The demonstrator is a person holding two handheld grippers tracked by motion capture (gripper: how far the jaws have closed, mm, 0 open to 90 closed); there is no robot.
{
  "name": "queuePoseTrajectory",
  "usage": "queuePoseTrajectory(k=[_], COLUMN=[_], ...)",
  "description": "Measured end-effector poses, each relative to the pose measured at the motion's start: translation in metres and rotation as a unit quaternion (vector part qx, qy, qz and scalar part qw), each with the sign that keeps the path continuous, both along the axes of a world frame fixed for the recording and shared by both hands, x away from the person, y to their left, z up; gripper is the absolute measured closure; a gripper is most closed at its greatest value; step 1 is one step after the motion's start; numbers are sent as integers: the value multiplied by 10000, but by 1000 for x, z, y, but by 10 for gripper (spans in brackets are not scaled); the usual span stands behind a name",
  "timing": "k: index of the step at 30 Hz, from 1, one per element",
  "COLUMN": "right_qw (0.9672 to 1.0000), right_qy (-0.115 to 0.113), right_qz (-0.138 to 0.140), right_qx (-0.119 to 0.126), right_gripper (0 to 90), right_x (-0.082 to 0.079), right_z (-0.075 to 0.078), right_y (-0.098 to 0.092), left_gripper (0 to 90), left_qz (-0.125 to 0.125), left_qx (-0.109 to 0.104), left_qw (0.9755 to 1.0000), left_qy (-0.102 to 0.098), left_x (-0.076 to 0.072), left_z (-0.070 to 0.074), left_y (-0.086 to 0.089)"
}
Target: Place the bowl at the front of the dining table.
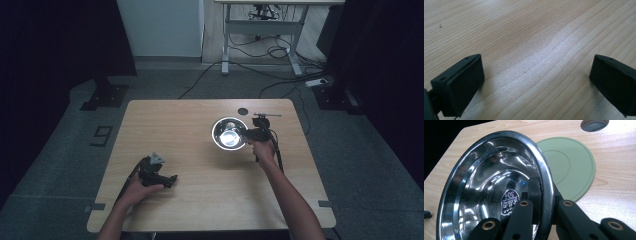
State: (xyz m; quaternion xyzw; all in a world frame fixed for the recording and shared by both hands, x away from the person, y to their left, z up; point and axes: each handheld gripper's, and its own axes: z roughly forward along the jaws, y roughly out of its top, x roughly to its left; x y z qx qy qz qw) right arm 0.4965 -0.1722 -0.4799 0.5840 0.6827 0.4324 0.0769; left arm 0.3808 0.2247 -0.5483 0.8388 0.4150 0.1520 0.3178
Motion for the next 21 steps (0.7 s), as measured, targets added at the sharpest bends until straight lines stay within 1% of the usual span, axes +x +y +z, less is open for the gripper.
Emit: queuePoseTrajectory(k=[3,4,6,8,11,14,17,21], right_qw=[10000,10000,10000,10000,9999,9999,9999,9997], right_qy=[-16,10,7,22,22,27,53,146], right_qz=[-12,-19,-15,-32,-58,-84,-115,-182], right_qx=[11,9,-41,-19,82,76,72,101], right_gripper=[863,863,862,862,862,862,863,863], right_x=[3,4,6,8,12,15,18,23], right_z=[0,0,0,1,2,2,-1,-8], right_y=[2,2,3,3,2,2,0,-1], left_gripper=[0,0,0,0,0,0,0,0], left_qz=[2,1,1,1,1,0,0,0], left_qx=[0,1,0,1,1,1,1,1], left_qw=[10000,10000,10000,10000,10000,10000,10000,10000], left_qy=[-1,0,0,0,0,0,0,0], left_x=[0,0,0,0,0,0,0,0], left_z=[0,0,0,0,0,0,0,0], left_y=[0,0,0,0,0,0,0,0])
